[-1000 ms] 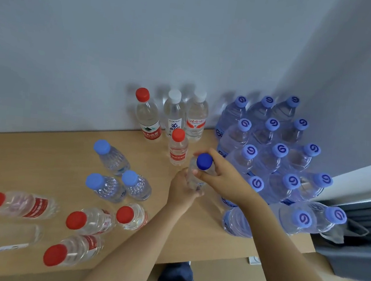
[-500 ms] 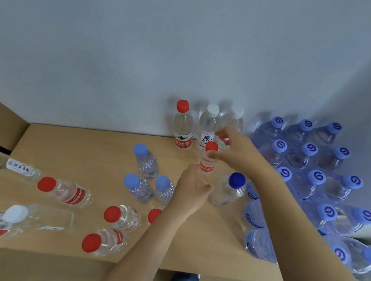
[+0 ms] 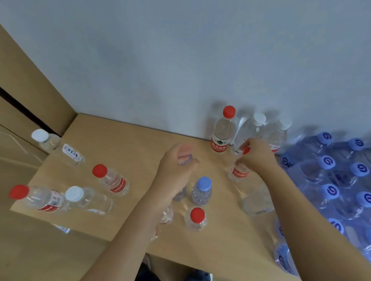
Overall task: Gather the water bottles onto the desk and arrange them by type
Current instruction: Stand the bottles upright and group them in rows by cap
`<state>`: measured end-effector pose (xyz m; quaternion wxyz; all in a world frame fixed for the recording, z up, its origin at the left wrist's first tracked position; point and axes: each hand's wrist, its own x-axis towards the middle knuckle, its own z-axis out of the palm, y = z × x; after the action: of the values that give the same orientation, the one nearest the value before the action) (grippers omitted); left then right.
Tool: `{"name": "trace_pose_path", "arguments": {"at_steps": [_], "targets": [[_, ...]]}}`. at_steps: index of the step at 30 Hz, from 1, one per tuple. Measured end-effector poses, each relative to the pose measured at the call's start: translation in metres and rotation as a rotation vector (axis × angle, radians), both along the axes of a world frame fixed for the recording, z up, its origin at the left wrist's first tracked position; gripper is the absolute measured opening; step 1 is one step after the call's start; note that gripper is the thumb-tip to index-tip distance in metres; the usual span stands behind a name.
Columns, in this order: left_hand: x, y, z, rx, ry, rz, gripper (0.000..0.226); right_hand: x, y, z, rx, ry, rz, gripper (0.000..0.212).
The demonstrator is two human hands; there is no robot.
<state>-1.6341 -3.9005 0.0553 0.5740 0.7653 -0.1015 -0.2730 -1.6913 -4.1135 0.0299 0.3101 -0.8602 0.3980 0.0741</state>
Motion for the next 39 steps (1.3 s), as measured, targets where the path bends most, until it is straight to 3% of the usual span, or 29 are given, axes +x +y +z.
{"name": "trace_pose_path", "arguments": {"at_steps": [4, 9, 14, 21, 28, 39], "targets": [[0.014, 0.019, 0.003, -0.009, -0.026, 0.008, 0.030, 0.011, 0.015, 0.022, 0.033, -0.152, -0.038, 0.041], [0.035, 0.037, 0.008, -0.010, -0.081, 0.050, 0.035, 0.042, 0.053, 0.063, -0.048, -0.391, 0.040, 0.038], [0.054, 0.070, 0.011, 0.002, -0.115, 0.123, 0.039, 0.080, 0.098, 0.078, -0.002, -0.572, 0.141, 0.036], [0.072, 0.122, 0.008, 0.024, -0.067, 0.202, 0.038, 0.119, 0.160, 0.042, 0.127, -0.435, 0.292, 0.036], [0.083, 0.154, 0.003, 0.020, -0.033, 0.256, 0.033, 0.126, 0.201, -0.002, 0.071, -0.245, 0.410, 0.035], [0.087, 0.159, -0.001, 0.027, -0.019, 0.189, 0.030, 0.124, 0.214, -0.018, 0.039, -0.142, 0.459, 0.042]]}}
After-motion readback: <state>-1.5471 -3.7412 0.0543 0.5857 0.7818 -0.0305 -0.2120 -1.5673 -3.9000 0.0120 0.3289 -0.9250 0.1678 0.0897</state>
